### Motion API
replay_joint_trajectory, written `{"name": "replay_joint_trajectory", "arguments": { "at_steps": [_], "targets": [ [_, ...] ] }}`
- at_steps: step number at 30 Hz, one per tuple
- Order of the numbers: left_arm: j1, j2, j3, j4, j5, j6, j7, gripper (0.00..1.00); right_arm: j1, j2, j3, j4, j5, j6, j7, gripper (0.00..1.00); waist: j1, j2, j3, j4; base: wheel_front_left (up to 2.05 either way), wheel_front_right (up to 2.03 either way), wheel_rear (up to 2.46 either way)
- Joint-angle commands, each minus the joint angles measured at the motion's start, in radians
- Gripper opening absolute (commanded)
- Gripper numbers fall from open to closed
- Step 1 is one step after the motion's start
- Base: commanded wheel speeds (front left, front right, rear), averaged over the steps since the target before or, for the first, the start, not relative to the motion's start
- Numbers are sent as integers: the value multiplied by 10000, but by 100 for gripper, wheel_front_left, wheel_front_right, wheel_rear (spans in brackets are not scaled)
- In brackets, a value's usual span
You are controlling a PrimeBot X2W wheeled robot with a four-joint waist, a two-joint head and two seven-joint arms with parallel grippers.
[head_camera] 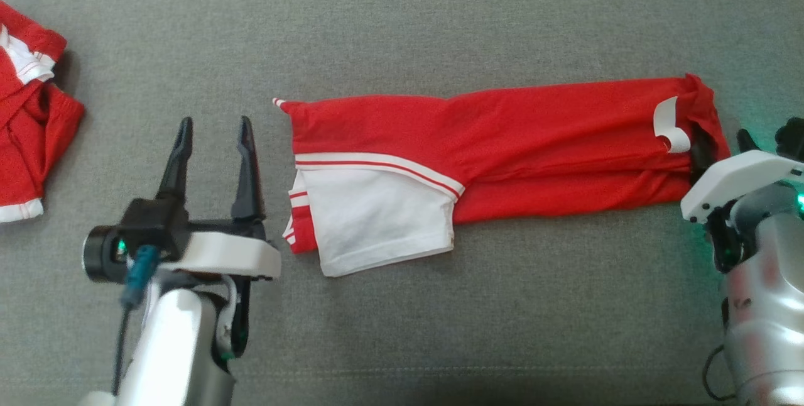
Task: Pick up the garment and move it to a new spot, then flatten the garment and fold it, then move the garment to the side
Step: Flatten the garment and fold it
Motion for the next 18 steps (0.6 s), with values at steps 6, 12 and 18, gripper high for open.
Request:
{"name": "replay_joint_trajectory", "arguments": {
  "at_steps": [6,12,18],
  "targets": [
    [-364,-13,739,-274,-256,-109,-51,100,-460,-128,323,546,-68,35,68,100,0,0,79,-79,0,0,0],
    [-512,-45,967,-363,-245,-176,-51,100,-717,-243,466,918,143,35,53,100,0,0,272,-79,0,0,0],
    [-558,-56,1241,-400,-199,-241,-51,100,-870,-299,635,1111,456,35,-60,0,0,0,365,-85,0,0,0]
  ]
}}
